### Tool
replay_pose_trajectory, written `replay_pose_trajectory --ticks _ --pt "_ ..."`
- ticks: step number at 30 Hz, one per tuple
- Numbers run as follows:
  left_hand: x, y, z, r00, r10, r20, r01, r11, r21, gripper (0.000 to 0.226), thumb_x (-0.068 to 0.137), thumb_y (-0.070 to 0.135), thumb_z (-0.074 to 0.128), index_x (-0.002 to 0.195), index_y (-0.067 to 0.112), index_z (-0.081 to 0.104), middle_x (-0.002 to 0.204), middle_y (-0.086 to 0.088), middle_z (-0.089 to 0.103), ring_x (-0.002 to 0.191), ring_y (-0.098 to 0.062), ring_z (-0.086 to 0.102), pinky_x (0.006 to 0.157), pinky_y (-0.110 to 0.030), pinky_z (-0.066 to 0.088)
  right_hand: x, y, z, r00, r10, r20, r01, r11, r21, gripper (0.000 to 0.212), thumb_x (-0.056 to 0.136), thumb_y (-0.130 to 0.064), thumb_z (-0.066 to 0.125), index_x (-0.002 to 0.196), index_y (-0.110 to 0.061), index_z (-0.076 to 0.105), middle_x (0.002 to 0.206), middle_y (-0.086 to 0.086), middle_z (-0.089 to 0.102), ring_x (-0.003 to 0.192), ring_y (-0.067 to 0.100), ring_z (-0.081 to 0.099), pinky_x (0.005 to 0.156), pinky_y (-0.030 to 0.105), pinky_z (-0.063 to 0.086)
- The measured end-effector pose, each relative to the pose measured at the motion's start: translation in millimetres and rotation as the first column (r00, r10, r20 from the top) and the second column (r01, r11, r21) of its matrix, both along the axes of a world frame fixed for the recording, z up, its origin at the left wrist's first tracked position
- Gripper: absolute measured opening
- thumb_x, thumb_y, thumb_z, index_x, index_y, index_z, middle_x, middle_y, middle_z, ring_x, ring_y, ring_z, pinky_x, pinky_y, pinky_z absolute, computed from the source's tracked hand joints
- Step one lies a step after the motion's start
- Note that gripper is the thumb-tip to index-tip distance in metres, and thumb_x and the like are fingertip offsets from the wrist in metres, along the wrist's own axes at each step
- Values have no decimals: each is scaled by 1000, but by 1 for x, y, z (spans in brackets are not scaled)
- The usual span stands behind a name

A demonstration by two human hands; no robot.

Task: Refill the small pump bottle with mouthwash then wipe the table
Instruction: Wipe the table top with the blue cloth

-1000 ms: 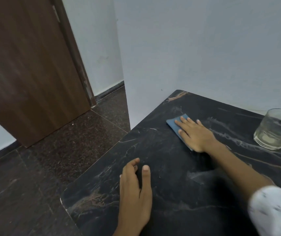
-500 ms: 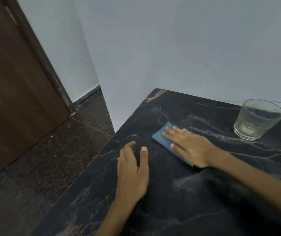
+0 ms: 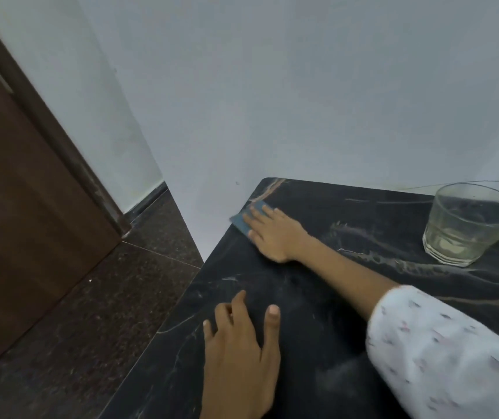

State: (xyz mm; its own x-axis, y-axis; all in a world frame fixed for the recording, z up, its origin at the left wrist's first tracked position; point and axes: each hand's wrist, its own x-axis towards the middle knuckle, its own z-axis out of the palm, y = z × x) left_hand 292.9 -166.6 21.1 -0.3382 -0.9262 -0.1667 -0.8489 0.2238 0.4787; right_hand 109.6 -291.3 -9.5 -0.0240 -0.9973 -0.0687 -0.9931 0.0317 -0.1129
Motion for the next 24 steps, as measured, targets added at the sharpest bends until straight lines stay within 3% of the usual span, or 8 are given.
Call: replay_pose_trajectory --ticks 3,5,11,14,17,20,24 --pt "-2 2 -3 999 -15 50 17 999 -46 61 92 59 14 146 29 12 143 7 22 134 -11 27 119 -35 7 1 69 -8 978 205 32 -202 977 -69 54 103 -40 15 152 -20 7 159 -2 1 146 17 -2 115 30 -4" --pt "-2 2 -3 999 -14 45 17 998 -55 59 93 58 15 145 31 13 142 8 25 133 -9 28 119 -34 4 -18 100 -5 979 203 24 -202 978 -47 55 102 -44 14 152 -23 6 159 -6 1 146 11 -2 115 27 -3" --pt "1 -4 -4 999 -33 35 35 997 -62 53 93 58 18 142 37 16 136 11 32 132 -9 32 118 -33 15 -59 46 13 981 -189 -47 192 979 70 56 103 -39 12 152 -13 5 160 6 2 146 22 4 118 35 8" --pt "0 -7 -6 998 -19 52 24 994 -102 50 93 57 20 141 41 16 131 12 35 130 -8 34 115 -33 22 -49 -11 8 932 -362 21 361 931 51 57 104 -36 12 152 -8 3 159 10 -2 146 28 -1 118 41 3" --pt "-4 -3 -7 998 41 -42 -47 987 -151 62 83 69 23 135 37 34 125 9 45 126 -12 43 114 -33 23 -27 -50 4 859 -503 93 501 864 48 58 103 -35 14 151 -6 -3 158 13 -9 145 32 -10 117 45 -6" --pt "-11 1 -3 969 71 -238 -103 987 -126 96 51 70 16 121 19 59 106 -7 60 113 -27 54 112 -40 22 -17 -61 4 899 -425 107 426 905 20 57 104 -35 13 152 -6 -1 159 12 -7 145 30 -9 117 43 -6" --pt "-17 7 1 959 70 -276 -125 975 -186 88 56 63 24 104 4 68 86 -16 62 92 -35 60 108 -50 25 -17 -15 3 990 -135 47 138 988 -66 55 104 -34 13 152 -10 5 160 7 1 146 24 -2 118 38 -1"
